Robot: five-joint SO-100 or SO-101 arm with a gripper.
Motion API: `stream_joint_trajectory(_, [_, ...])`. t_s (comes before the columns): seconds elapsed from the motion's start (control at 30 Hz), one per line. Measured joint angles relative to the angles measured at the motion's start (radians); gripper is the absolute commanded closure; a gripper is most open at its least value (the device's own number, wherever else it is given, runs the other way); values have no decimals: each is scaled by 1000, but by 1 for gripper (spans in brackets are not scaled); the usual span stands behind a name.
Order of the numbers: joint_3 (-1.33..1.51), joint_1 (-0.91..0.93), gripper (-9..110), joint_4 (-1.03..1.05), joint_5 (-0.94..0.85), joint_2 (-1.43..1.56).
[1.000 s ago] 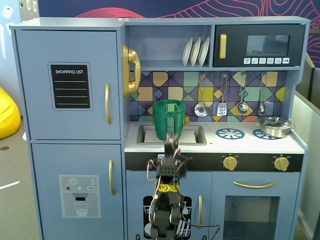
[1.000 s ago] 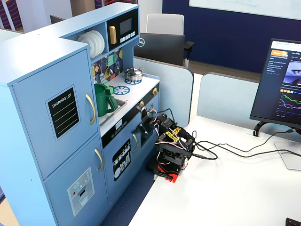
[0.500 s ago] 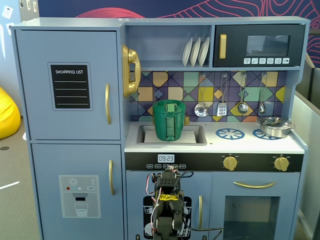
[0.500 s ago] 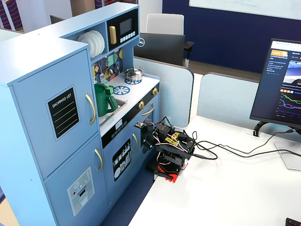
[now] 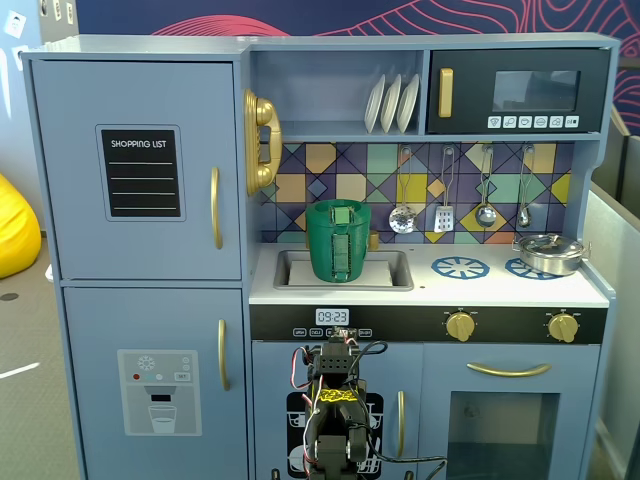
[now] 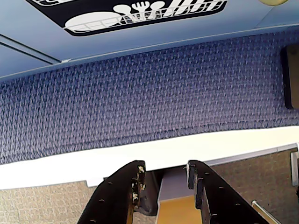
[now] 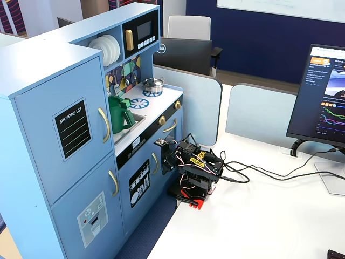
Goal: Pick up the lid from the counter and put it on the green recipient
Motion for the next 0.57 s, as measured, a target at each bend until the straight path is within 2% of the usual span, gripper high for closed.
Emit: stream_joint_trajectory(0.57, [0, 3, 100, 0, 0, 0])
